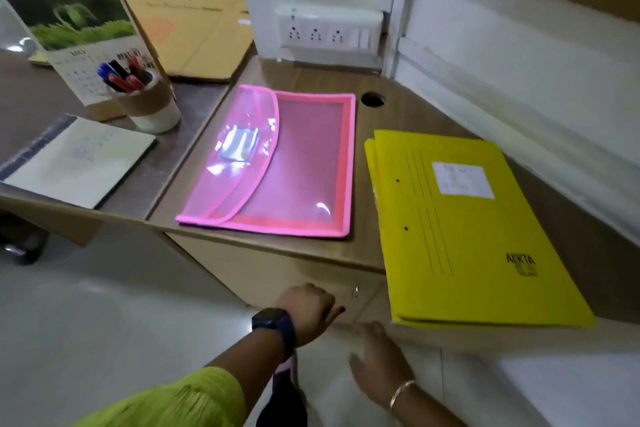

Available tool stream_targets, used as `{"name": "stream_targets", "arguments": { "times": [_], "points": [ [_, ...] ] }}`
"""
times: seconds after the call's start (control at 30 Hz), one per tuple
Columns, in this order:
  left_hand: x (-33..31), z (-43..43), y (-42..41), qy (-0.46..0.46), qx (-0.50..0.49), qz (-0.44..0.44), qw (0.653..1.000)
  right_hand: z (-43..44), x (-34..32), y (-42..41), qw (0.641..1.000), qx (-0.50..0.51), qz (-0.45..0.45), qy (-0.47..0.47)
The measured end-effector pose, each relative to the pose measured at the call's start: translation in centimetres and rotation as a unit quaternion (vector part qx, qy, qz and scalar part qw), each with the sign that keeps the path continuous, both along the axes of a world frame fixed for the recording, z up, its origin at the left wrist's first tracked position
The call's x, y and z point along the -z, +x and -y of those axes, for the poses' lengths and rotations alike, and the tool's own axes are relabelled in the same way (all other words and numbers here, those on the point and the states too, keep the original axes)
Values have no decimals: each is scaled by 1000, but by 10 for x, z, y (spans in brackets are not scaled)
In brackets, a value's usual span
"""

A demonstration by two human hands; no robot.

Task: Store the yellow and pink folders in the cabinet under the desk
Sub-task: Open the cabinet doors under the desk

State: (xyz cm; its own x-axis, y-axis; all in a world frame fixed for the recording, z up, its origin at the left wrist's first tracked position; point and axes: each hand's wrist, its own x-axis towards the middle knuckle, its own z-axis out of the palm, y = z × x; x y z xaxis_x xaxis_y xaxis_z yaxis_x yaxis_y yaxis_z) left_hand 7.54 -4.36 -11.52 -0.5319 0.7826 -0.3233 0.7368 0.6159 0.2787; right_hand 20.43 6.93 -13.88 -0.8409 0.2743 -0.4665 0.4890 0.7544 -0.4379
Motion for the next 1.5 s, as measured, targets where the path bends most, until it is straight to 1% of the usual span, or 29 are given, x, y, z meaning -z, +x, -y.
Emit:
{"name": "stream_targets", "arguments": {
  "times": [0.07, 0.13, 0.17, 0.2, 0.27, 0.3, 0.37, 0.43, 0.53, 0.6, 0.67, 0.73, 0.83, 0.93, 1.03, 1.07, 1.13, 1.23, 1.3, 1.37, 1.4, 1.5],
  "points": [
    [14, -18, 11, -62, -96, 97, 989, -25, 10, 12, 995, 94, 37, 0],
    [23, -36, 21, -64, -168, 165, 970, -51, 13, 13, 981, 188, 54, -8],
    [26, -46, 22, -45, -198, 190, 960, -62, 13, 9, 977, 204, 53, -23],
    [29, -56, 25, -21, -229, 219, 948, -73, 14, 4, 979, 194, 42, -46],
    [32, -74, 26, 23, -299, 272, 914, -87, 11, -7, 976, 178, 7, -128],
    [33, -81, 25, 36, -328, 289, 899, -91, 12, -13, 970, 184, 11, -159],
    [39, -88, 24, 44, -367, 302, 879, -95, 19, -21, 969, 177, 34, -170],
    [45, -87, 27, 48, -386, 313, 867, -88, 27, -23, 973, 166, 41, -157],
    [48, -86, 29, 48, -394, 311, 864, -72, 31, -22, 975, 167, -13, -144],
    [46, -88, 32, 45, -406, 300, 862, -69, 31, -23, 972, 190, -10, -138],
    [45, -83, 43, 43, -413, 285, 864, -70, 34, -24, 972, 200, 16, -125],
    [48, -63, 66, 63, -416, 278, 864, -63, 38, -16, 969, 224, 26, -102],
    [50, -30, 101, 90, -428, 273, 857, -27, 42, 30, 971, 232, 28, -58],
    [47, -2, 129, 112, -432, 275, 852, 2, 39, 99, 954, 294, 11, -59],
    [44, 26, 151, 122, -448, 294, 835, 13, 37, 150, 950, 310, 31, -37],
    [43, 39, 160, 125, -452, 301, 830, 18, 33, 166, 943, 331, 31, -32],
    [42, 63, 173, 136, -474, 308, 813, 24, 30, 192, 918, 392, 19, -52],
    [38, 102, 191, 171, -533, 312, 768, 28, 27, 230, 882, 466, 6, -69],
    [36, 129, 201, 186, -569, 290, 747, 27, 24, 252, 848, 523, -37, -76],
    [36, 154, 208, 198, -601, 261, 729, 25, 20, 270, 826, 557, -49, -75],
    [38, 164, 210, 208, -620, 252, 714, 24, 18, 275, 810, 579, -47, -80],
    [40, 191, 216, 267, -665, 255, 649, 24, 15, 289, 758, 645, -71, -67]
  ]
}}
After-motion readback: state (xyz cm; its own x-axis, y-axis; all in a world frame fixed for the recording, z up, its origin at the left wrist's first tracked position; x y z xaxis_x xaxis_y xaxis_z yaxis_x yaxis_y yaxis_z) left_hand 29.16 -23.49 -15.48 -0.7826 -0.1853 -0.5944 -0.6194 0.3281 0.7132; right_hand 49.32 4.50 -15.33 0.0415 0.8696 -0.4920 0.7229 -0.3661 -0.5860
